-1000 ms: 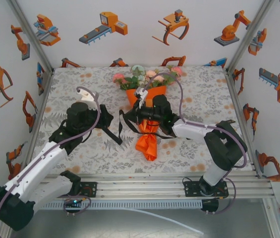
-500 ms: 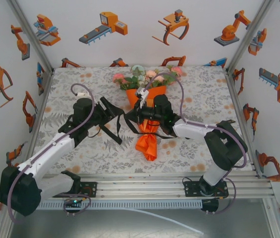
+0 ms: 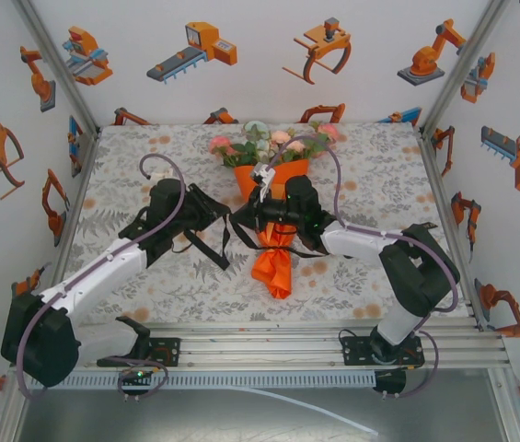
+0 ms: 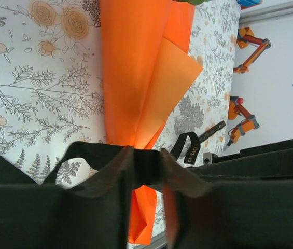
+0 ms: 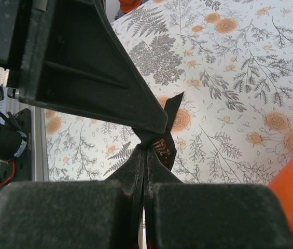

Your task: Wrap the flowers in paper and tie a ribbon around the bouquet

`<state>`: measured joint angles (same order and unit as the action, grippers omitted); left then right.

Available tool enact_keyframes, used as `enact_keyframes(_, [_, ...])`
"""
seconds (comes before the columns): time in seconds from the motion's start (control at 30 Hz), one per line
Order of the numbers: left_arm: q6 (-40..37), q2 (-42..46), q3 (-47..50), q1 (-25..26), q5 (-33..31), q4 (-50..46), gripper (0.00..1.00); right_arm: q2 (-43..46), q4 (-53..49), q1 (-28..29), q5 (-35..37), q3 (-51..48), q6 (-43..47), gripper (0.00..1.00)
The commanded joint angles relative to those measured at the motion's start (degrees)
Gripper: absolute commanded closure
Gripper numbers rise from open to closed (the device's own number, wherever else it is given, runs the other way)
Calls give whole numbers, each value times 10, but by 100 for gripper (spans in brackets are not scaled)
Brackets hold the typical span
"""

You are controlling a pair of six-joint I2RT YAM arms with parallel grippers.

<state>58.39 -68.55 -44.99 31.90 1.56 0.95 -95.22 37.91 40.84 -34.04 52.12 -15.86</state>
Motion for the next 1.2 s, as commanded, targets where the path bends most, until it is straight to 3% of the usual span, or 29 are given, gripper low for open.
enact_keyframes(0.0, [7, -9, -23, 2, 9, 13, 85, 10, 3, -1, 1, 5, -8, 100])
enact_keyframes(0.1, [14, -9, -21, 1, 7, 12, 100, 13, -12, -1, 12, 6, -5, 100])
enact_keyframes(0.23, [13, -5, -24, 2, 12, 12, 100, 21, -31, -1, 26, 7, -2, 99])
enact_keyframes(0.27, [13, -4, -25, 2, 11, 12, 100, 23, -36, -1, 27, 6, -1, 94])
enact_keyframes(0.37, [7, 0, -26, 2, 5, 9, 100, 49, -60, -4, 47, -1, 4, 58])
enact_keyframes(0.4, [1, -1, -26, 2, 5, 7, 100, 69, -81, -8, 64, -5, 1, 50])
enact_keyframes(0.47, [-10, -2, -30, 3, 5, 1, 100, 111, -139, -25, 105, -11, -17, 46])
enact_keyframes(0.57, [-42, -8, -33, 11, 18, 8, 100, 173, -294, -89, 178, 0, -76, 45])
enact_keyframes(0.83, [-97, -15, -40, 26, 44, 32, 100, 345, -598, -387, 362, -66, -226, 51])
enact_keyframes(0.97, [-127, -9, -46, 31, 48, 24, 100, 360, -654, -501, 305, -93, -230, 51])
enact_keyframes(1.1, [-156, -7, -53, 33, 44, 14, 100, 336, -627, -507, 144, -120, -122, 55])
enact_keyframes(1.17, [-167, -10, -57, 33, 41, 8, 100, 325, -630, -490, 116, -127, -65, 55])
